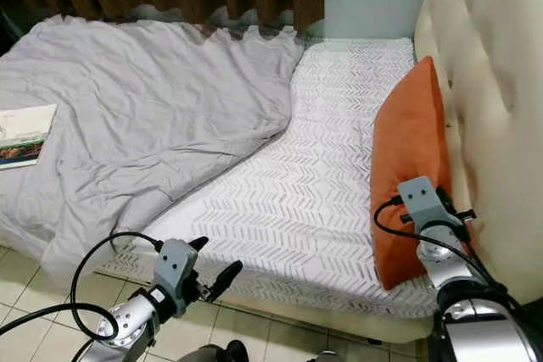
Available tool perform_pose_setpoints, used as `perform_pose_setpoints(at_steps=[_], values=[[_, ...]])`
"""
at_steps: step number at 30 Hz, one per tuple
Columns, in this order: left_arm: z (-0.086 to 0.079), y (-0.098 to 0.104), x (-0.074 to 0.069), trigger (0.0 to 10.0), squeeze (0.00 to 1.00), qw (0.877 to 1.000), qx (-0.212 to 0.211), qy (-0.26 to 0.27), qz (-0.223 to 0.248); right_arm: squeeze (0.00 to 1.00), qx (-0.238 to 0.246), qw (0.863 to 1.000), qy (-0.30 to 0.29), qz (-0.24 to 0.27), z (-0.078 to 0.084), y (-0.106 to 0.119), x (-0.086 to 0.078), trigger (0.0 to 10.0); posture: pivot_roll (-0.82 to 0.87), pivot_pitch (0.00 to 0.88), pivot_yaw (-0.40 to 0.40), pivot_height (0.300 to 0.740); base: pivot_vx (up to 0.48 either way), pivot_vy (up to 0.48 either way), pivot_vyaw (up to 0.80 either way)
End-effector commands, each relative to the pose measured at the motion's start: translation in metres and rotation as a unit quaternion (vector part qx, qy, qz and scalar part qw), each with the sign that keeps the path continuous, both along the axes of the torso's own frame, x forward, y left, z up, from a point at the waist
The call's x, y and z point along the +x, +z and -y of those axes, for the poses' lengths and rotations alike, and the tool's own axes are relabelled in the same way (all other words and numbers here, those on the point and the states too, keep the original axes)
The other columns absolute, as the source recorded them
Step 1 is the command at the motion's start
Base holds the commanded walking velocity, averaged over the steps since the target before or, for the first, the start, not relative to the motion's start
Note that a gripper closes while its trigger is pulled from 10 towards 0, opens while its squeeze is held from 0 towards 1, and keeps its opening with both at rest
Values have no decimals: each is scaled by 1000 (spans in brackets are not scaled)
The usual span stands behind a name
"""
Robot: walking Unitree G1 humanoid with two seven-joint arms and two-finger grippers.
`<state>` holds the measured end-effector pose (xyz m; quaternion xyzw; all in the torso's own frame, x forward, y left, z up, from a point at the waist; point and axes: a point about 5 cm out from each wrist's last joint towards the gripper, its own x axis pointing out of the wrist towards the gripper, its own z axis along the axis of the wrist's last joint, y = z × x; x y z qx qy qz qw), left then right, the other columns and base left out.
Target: Clean up the room
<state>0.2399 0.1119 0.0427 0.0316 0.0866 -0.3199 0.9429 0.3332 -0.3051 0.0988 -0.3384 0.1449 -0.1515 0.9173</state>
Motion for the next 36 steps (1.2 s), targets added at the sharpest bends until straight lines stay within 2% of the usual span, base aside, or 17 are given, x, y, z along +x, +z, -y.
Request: perform_pose_setpoints(at_steps=[1, 8, 9, 12, 14, 18, 19, 20, 22, 24, 25, 26, 28, 29, 30, 33, 36], values=[[-1, 0, -3, 10000, 0, 1000, 3, -2, -4, 1000, 6, 1000, -7, -1, 7, 6, 1, 10000, -62, 267, 65, 740, 0, 0, 0], [-1, 1, -2, 10000, 0, 1000, 4, -1, -3, 1000, -33, 999, 7, 3, 7, 15, 6, 10000, -62, 267, 64, 740, 0, 0, 0], [-1, 1, -2, 10000, 0, 1000, 3, 1, -2, 1000, -67, 998, 12, 9, 9, 23, 8, 10000, -62, 267, 63, 740, 0, 0, 0], [-1, 2, -1, 10000, 0, 1000, 3, 2, -2, 1000, -90, 996, 15, 12, 11, 29, 10, 10000, -63, 267, 62, 740, 0, 0, 0], [0, 2, -1, 10000, 0, 1000, 1, 3, -3, 1000, -138, 990, 15, 13, 19, 42, 12, 10000, -64, 264, 59, 740, 0, 0, 0], [1, 2, -1, 10000, 0, 1000, 1, 3, -3, 1000, -168, 986, 0, 24, 29, 53, 11, 10000, -65, 260, 56, 740, 0, 0, 0], [2, 2, 0, 10000, 0, 1000, 2, 3, -2, 1000, -125, 990, -12, 57, 32, 60, 11, 10000, -64, 250, 48, 740, 0, 0, 0], [2, 2, 0, 10000, 0, 1000, 2, 3, -2, 1000, -125, 990, -12, 57, 32, 60, 11, 10000, -64, 250, 48, 740, 0, 0, 0], [2, 2, -1, 10000, 0, 1000, 2, 3, 0, 1000, -28, 994, -19, 103, 27, 59, 11, 10000, -63, 240, 40, 740, 0, 0, 0], [3, 1, -1, 10000, 0, 1000, 4, 5, -1, 1000, 76, 988, -25, 133, 20, 50, 10, 10000, -65, 218, 32, 740, 0, 0, 0], [3, 1, -1, 10000, 0, 1000, 4, 5, -1, 1000, 76, 988, -25, 133, 20, 50, 10, 10000, -65, 218, 32, 740, 0, 0, 0], [3, 0, -1, 10000, 0, 1000, 6, 7, -1, 1000, 128, 980, -24, 148, 12, 44, 9, 10000, -69, 202, 29, 740, 0, 0, 0], [1, -3, 0, 10000, 0, 1000, 12, 21, -11, 1000, 247, 948, -16, 198, -14, 32, -3, 10000, -75, 174, 26, 740, 0, 0, 0], [1, -3, 0, 10000, 0, 1000, 12, 21, -11, 1000, 247, 948, -16, 198, -14, 32, -3, 10000, -75, 174, 26, 740, 0, 0, 0], [0, -4, 0, 10000, 0, 1000, 11, 25, -16, 1000, 282, 936, -14, 211, -21, 29, -9, 10000, -75, 174, 26, 740, 0, 0, 0], [-8, -3, 6, 10000, 0, 999, 16, 50, -8, 1000, 377, 898, -18, 228, -55, 9, -43, 10000, -93, 80, 30, 740, 0, 0, 0], [-10, -1, 8, 10000, 0, 998, 20, 57, -1, 1000, 390, 892, -13, 228, -64, 4, -56, 10000, -96, 60, 30, 740, 0, 0, 0]])
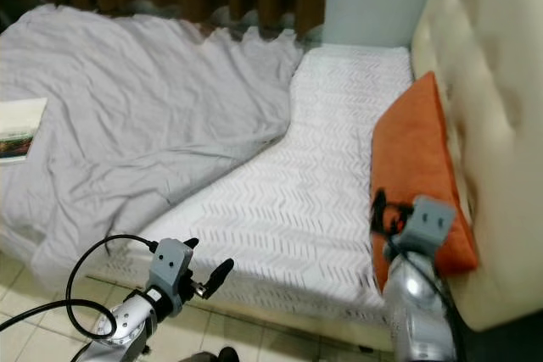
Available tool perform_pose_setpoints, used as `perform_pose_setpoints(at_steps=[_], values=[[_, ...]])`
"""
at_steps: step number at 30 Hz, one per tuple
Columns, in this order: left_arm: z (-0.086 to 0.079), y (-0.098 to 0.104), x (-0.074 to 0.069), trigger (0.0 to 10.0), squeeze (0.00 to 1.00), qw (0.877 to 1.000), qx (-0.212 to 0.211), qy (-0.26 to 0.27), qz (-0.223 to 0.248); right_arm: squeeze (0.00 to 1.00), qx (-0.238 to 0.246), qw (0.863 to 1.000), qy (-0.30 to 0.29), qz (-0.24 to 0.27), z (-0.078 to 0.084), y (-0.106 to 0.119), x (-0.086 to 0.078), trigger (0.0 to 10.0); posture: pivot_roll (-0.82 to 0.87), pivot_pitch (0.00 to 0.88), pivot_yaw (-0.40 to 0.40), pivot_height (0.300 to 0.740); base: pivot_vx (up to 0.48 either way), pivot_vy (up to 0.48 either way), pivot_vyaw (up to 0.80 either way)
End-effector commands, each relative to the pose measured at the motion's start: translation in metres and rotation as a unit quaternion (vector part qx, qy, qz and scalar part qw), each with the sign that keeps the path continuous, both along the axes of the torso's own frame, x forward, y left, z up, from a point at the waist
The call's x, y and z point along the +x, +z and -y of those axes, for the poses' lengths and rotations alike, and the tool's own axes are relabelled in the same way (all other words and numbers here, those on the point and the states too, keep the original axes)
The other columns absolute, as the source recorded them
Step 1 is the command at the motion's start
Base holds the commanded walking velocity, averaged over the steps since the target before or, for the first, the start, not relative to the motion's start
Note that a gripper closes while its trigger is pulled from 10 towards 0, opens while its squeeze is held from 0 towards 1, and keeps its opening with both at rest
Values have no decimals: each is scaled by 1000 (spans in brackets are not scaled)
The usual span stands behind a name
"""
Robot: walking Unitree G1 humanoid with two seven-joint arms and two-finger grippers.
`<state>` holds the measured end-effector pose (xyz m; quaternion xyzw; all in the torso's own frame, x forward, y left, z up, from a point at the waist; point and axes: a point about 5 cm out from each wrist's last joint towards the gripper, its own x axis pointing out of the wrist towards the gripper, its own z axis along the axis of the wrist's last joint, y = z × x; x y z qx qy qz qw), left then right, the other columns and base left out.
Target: Clean up the room
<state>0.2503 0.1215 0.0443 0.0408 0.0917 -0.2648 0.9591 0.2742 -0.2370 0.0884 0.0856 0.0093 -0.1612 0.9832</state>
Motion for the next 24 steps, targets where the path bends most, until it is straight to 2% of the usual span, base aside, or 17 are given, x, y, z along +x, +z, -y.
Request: perform_pose_setpoints(at_steps=[1, 2, 4, 5, 8, 11, 12, 16, 17, 18, 21, 24], values=[[-2, -1, 0, 10000, 0, 1000, 8, 3, 1, 1000, 9, 1000, -2, 26, 0, 12, -4, 10000, -96, 49, 33, 740, 0, 0, 0], [-5, 12, 6, 10000, 0, 999, 9, 14, 29, 1000, 6, 1000, 4, 20, -2, 1, -34, 10000, -96, 0, 47, 740, 0, 0, 0], [-5, 12, 6, 10000, 0, 999, 9, 14, 29, 1000, 6, 1000, 4, 20, -2, 1, -34, 10000, -96, 0, 47, 740, 0, 0, 0], [-7, 22, 10, 10000, 0, 998, 20, 19, 56, 1000, -5, 1000, 8, 2, 3, -10, -57, 10000, -108, 0, 60, 740, 0, 0, 0], [-11, 24, 10, 10000, 0, 997, 29, 27, 68, 1000, -29, 999, 12, -45, 10, -32, -80, 10000, -113, 0, 69, 740, 0, 0, 0], [-14, 20, 11, 10000, 0, 997, 14, 50, 58, 1000, -43, 995, 51, -76, 4, -50, -85, 10000, -124, 0, 79, 740, 0, 0, 0], [-14, 19, 12, 10000, 0, 997, -5, 61, 48, 1000, -53, 993, 64, -87, 2, -57, -83, 10000, -130, 0, 79, 740, 0, 0, 0], [-8, 13, 17, 10000, 0, 997, -28, 67, 31, 1000, -80, 986, 77, -122, 1, -66, -74, 10000, -127, 0, 72, 740, 0, 184, 0], [-6, 10, 18, 10000, 0, 997, -32, 63, 22, 867, -87, 985, 79, -127, 0, -67, -72, 10000, -125, 0, 69, 740, 0, 465, 0], [-5, 6, 18, 10000, 0, 997, -36, 59, 14, 0, -95, 984, 79, -127, -1, -67, -69, 10000, -125, 0, 67, 740, 0, 469, 0], [-8, -2, 18, 10000, 0, 998, -34, 51, -5, 0, -102, 985, 87, -111, -5, -63, -62, 10000, -125, 0, 64, 740, 0, 469, 0], [-12, -5, 21, 10000, 0, 998, -35, 56, -15, 0, -135, 978, 114, -112, -11, -60, -55, 10000, -131, 0, 61, 740, 0, 469, -263]])
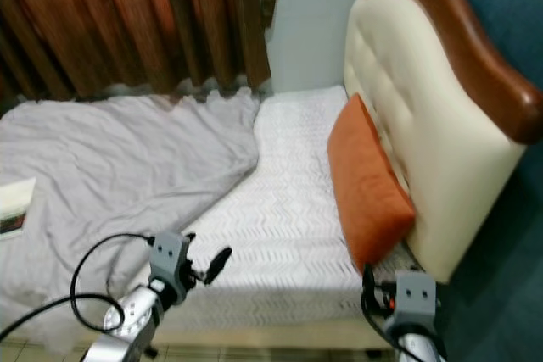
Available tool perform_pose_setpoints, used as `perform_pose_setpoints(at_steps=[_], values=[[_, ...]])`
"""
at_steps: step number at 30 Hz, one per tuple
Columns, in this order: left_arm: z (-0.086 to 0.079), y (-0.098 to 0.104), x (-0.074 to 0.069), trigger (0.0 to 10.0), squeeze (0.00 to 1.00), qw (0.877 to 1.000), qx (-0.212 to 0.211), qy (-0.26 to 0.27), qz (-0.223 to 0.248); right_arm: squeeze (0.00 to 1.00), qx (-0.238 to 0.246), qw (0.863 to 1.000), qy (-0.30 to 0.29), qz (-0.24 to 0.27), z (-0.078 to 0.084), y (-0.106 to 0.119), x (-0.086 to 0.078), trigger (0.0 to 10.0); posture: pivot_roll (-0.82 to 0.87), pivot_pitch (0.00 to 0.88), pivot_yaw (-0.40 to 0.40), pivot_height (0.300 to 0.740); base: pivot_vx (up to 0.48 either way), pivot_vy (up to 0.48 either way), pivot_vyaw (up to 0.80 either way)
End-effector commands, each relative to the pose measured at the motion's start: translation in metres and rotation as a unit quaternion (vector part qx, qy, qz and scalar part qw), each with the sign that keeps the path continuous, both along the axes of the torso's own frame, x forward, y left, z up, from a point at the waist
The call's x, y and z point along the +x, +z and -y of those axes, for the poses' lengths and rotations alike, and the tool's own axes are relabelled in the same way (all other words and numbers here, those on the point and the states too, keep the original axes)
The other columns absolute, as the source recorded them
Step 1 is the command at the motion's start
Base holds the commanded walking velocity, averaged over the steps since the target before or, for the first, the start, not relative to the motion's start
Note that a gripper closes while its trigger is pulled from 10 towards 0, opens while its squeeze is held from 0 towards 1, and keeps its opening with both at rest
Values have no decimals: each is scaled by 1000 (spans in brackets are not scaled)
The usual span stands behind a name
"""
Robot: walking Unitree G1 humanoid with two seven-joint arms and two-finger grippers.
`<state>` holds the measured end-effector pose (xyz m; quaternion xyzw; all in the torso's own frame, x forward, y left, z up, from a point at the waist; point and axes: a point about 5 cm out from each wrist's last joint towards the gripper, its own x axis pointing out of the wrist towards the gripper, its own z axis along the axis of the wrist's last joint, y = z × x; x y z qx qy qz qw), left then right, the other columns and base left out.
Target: Clean up the room
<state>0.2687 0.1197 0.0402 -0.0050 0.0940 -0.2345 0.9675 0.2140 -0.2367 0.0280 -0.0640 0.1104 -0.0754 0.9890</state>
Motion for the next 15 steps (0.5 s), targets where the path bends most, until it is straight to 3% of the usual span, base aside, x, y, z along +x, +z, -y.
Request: perform_pose_setpoints(at_steps=[1, 3, 7, 15], values=[[-14, 0, 4, 10000, 0, 1000, 4, 22, -3, 0, -12, 1000, 27, 4, -12, 1, 9, 10000, -131, 0, 63, 740, 0, 469, -788], [-13, 1, 4, 10000, 0, 1000, 1, 23, 1, 0, -12, 999, 32, 16, -14, 5, 19, 10000, -131, 0, 68, 740, 0, 471, -763], [-9, 1, 5, 10000, 0, 1000, -1, 23, 11, 0, -7, 999, 36, 19, -16, 9, 31, 10000, -126, 0, 66, 740, 0, 471, 0], [-12, 3, 5, 10000, 0, 999, -6, 27, 18, 0, -6, 999, 46, 17, -18, 9, 36, 10000, -99, 2, 47, 740, 0, 472, 0]])
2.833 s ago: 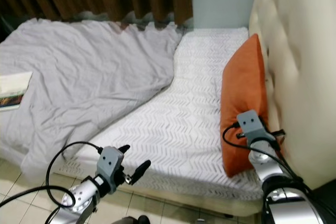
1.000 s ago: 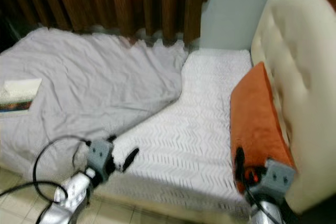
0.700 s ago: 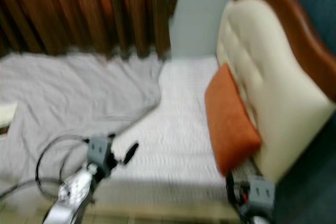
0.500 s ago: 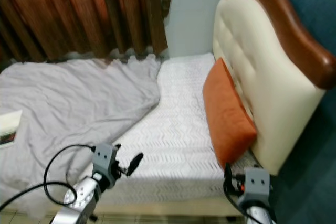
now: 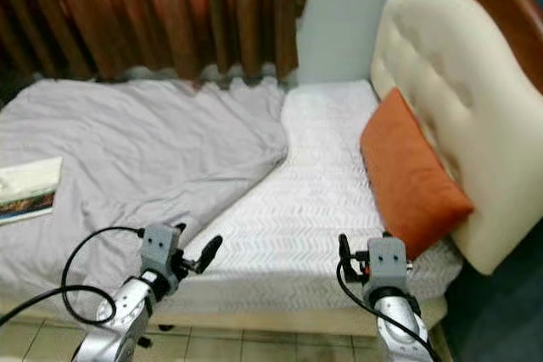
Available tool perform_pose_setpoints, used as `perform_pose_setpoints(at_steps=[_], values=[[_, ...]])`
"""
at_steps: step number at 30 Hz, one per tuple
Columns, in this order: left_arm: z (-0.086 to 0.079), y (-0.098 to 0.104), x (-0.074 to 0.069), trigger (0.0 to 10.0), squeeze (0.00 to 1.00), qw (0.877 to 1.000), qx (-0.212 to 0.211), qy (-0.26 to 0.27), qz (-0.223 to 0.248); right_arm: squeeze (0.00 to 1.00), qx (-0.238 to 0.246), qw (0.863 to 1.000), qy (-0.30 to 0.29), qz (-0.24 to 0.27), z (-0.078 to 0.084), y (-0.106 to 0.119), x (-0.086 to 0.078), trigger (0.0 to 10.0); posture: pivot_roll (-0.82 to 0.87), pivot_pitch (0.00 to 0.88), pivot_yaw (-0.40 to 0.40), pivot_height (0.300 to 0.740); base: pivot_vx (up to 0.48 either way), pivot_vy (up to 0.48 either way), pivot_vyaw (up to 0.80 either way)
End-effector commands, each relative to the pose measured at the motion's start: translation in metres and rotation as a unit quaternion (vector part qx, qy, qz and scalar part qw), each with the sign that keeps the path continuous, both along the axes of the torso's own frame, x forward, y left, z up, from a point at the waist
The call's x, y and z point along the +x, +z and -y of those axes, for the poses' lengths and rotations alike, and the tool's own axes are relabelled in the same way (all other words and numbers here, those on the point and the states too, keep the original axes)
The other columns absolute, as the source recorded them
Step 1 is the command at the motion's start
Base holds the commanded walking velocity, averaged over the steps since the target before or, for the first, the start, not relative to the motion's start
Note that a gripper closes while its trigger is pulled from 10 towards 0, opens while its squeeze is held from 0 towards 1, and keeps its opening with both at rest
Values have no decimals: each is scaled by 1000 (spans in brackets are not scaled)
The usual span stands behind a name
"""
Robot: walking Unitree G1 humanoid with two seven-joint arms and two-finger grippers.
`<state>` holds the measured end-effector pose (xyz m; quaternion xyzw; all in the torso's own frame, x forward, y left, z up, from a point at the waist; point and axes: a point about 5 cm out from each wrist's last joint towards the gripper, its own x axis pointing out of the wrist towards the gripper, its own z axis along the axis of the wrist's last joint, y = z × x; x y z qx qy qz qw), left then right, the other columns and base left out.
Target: Clean up the room
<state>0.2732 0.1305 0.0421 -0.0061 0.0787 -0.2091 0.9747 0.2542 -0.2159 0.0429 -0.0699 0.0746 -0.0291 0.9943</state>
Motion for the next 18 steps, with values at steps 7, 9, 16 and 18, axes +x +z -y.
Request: perform_pose_setpoints(at_steps=[7, 9, 16, 18], values=[[-19, 26, -25, 10000, 0, 995, -18, 61, 76, 0, 3, 999, 45, 4, -8, -4, -34, 10000, -70, 0, 18, 740, 0, 476, 0], [-23, 29, -27, 10000, 0, 994, -25, 75, 81, 0, -6, 998, 58, 2, -11, -3, -37, 10000, -68, 0, 8, 740, 0, 476, 0], [-11, 22, -14, 10000, 0, 995, -18, 64, 78, 0, -20, 997, 77, 6, -5, 8, -8, 10000, -54, 0, -60, 740, 0, 475, 0], [-8, 22, -14, 10000, 0, 995, -14, 59, 81, 0, -10, 998, 66, 16, -3, 10, -5, 10000, -51, 0, -59, 740, 0, 474, 0]])
